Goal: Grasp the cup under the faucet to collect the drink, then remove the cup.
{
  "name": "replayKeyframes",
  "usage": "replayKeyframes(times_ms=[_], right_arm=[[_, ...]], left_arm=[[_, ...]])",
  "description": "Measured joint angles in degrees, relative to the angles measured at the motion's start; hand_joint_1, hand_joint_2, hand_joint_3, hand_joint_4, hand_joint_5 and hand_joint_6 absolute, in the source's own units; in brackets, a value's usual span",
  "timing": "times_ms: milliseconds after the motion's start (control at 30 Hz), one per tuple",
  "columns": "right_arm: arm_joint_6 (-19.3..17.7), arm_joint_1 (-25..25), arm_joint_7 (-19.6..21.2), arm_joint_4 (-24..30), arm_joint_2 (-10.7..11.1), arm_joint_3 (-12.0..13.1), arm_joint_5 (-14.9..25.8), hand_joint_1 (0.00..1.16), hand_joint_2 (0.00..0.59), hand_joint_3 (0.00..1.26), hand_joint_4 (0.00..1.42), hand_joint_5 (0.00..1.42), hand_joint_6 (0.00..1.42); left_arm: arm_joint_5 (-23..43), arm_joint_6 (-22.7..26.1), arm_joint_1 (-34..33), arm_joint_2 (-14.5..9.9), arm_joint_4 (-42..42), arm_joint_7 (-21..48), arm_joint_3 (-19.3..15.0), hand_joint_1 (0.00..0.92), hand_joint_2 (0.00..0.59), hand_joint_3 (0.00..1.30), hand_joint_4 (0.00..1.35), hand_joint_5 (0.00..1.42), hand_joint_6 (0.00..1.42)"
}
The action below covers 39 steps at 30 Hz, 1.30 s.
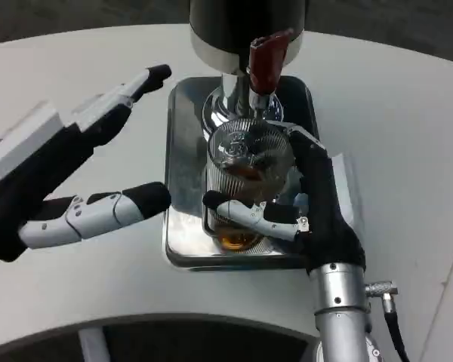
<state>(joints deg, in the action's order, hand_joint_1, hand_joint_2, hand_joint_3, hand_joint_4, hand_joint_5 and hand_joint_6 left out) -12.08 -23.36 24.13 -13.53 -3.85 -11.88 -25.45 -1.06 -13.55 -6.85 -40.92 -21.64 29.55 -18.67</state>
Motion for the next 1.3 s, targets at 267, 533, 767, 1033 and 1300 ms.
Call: replayKeyframes(times_ms=[267,533,767,1033,1300], right_arm=[[1.4,5.5,-3.4,6.1,0.2,-0.8,-0.2,1.16,0.118,0.7,0.91,0.96,1.28],[1.9,9.5,-6.6,10.8,0.4,-1.9,-0.3,1.15,0.116,0.71,0.92,0.96,1.29],[2.5,13.8,-12.5,20.7,2.6,-2.1,0.4,1.15,0.116,0.72,0.93,0.97,1.31],[3.9,17.5,-16.4,30.0,3.6,-3.2,-0.6,1.16,0.121,0.72,0.94,0.98,1.32],[4.4,20.2,-20.6,35.1,4.7,-4.4,-0.4,1.16,0.124,0.73,0.94,0.98,1.32]], left_arm=[[-4.7,3.9,7.4,-0.8,-3.0,0.0,-1.9,0.0,0.122,0.0,0.0,0.0,0.0],[-12.9,7.6,11.0,-2.6,-6.7,0.5,-1.2,0.0,0.071,0.0,0.0,0.0,0.0],[-22.0,6.7,15.8,-3.8,-9.4,0.7,-0.8,0.0,0.047,0.0,0.0,0.0,0.0],[-28.4,4.5,20.2,-2.7,-13.2,-1.0,-1.0,0.0,0.019,0.0,0.0,0.0,0.0],[-31.8,3.4,23.6,0.8,-15.7,-3.8,-2.2,0.0,0.0,0.0,0.0,0.0,0.0]])
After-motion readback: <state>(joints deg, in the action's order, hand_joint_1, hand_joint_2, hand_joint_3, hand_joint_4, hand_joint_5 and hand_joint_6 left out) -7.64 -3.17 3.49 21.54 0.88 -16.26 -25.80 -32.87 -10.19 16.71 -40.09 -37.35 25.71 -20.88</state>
